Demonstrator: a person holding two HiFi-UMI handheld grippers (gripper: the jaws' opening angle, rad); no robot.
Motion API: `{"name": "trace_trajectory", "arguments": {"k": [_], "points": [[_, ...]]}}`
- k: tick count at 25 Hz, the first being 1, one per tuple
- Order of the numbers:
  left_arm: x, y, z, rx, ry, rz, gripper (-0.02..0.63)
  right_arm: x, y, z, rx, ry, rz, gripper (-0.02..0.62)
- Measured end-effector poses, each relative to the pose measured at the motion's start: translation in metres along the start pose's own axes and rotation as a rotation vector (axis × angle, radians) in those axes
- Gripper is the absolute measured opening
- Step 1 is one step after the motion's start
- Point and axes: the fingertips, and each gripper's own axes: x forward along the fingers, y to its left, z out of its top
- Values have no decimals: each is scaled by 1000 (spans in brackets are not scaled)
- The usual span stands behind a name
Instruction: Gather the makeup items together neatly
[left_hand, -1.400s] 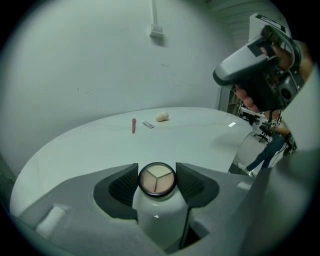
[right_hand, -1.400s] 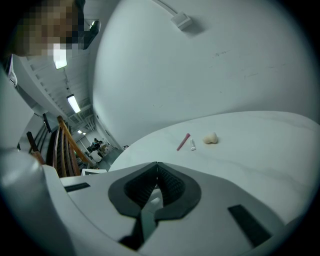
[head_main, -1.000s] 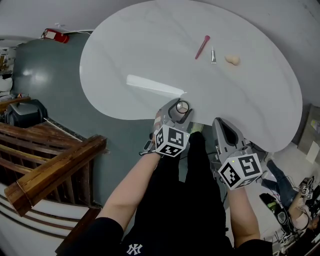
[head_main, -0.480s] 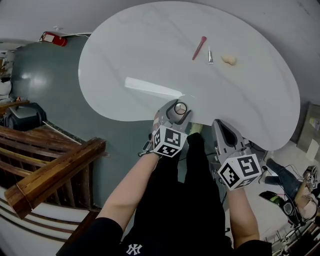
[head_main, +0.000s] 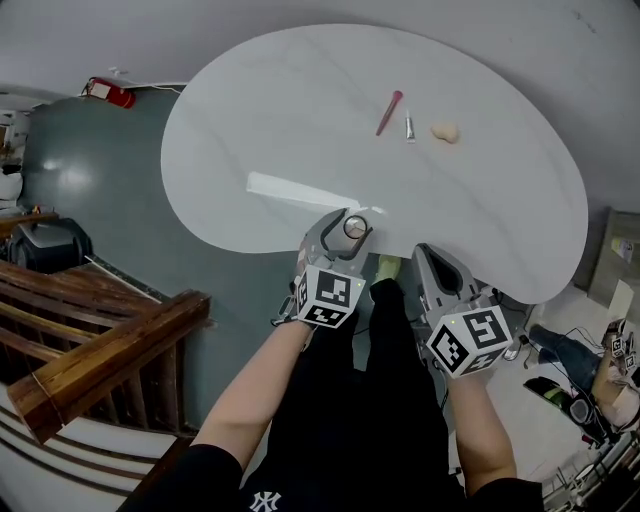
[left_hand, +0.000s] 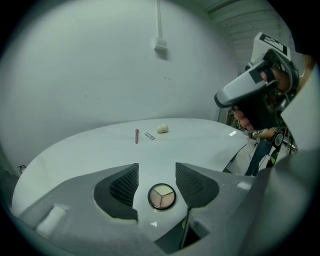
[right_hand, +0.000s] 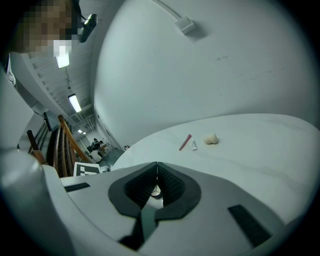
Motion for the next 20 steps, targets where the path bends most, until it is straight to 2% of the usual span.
{"name": "trace_trajectory", "arguments": {"k": [6,8,12,14,20], "points": [[-12,1,27,-47,-46,6,213,-1,1,5,-14,-1,8,14],[-15,-1,35,-67,-65,4,176,-1,-1,7,-23,1,8,14],[-15,-3,50,-103,-89,-2,48,5,-9,13,-47,11,8,15],[-12,-4,56,-119,-93,1,10,10,-15,17,-56,20,11,15],[-1,-3,75,-156,-108,3,9,32,-37,28,-82,59,16,19]]}}
